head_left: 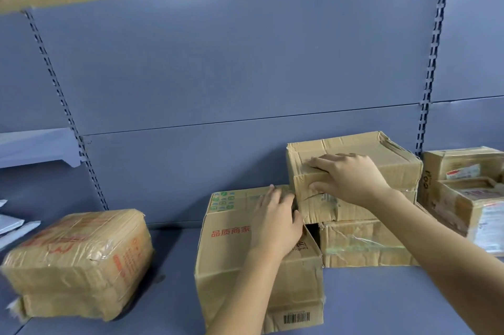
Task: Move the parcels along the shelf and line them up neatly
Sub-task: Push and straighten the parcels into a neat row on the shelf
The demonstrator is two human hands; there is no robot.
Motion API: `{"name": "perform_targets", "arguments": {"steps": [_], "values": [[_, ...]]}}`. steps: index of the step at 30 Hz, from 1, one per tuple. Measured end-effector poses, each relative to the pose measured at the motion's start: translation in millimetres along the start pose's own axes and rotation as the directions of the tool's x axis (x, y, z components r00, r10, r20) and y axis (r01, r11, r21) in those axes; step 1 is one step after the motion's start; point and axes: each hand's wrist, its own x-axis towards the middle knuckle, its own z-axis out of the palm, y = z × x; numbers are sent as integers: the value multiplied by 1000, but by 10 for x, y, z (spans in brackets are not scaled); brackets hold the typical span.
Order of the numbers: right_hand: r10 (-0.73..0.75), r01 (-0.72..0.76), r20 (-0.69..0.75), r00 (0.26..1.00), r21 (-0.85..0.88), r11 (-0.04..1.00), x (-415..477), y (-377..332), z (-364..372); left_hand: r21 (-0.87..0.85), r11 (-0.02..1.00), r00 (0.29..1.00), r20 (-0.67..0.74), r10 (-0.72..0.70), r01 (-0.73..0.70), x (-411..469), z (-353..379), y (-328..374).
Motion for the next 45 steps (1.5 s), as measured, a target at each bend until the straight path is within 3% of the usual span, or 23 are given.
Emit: {"name": "perform_targets", "arguments": {"steps": [4, 7, 11, 13, 15, 17, 19, 21, 23, 25, 28, 30, 35, 39, 45], "values": [[-100, 100, -18, 995, -38, 994, 21, 91, -86, -44, 995, 996, -19, -86, 85, 4, -42, 23], [-173, 173, -74, 982, -5, 985, -48, 151, -142, -203, 964, 984, -15, -176, 169, -2, -122, 55], [-247, 252, -171, 954, 12, 968, -165, 201, -261, -464, 824, 929, -6, -371, 326, -21, -195, 40], [-147, 190, -302, 942, 120, 974, -192, 212, -427, -633, 675, 880, 20, -475, 379, -13, -218, 8], [105, 29, -335, 936, 371, 928, -222, 233, -662, -722, 572, 849, 39, -528, 389, -16, -257, 8], [301, 3, -352, 886, 654, 757, -242, 286, -897, -747, 548, 848, 39, -529, 376, -38, -283, 11], [452, 81, -375, 809, 833, 547, -240, 322, -1089, -766, 549, 864, 17, -503, 335, -60, -307, 41], [547, 209, -302, 781, 951, 227, -253, 400, -1172, -795, 537, 882, -4, -471, 283, -66, -343, 83], [562, 251, -174, 809, 966, -61, -242, 515, -1093, -814, 529, 903, -13, -429, 239, -83, -367, 103], [556, 168, -23, 831, 963, -211, -247, 568, -970, -824, 524, 926, 5, -377, 217, -101, -355, 88], [528, 37, 145, 837, 947, -319, -292, 531, -707, -832, 511, 948, 54, -313, 216, -117, -315, 79], [528, -29, 216, 821, 940, -339, -328, 484, -541, -854, 462, 941, 88, -326, 240, -128, -366, 107], [547, -110, 259, 796, 951, -290, -362, 398, -371, -909, 208, 932, 343, -117, 361, -231, -472, 154], [565, -115, 280, 776, 944, -309, -353, 440, -317, -913, 231, 941, 337, -43, 337, -236, -406, 41], [534, -207, 295, 792, 953, -219, -453, 465, -187, -943, 160, 956, 291, -23, 291, -195, -380, 92]]}}
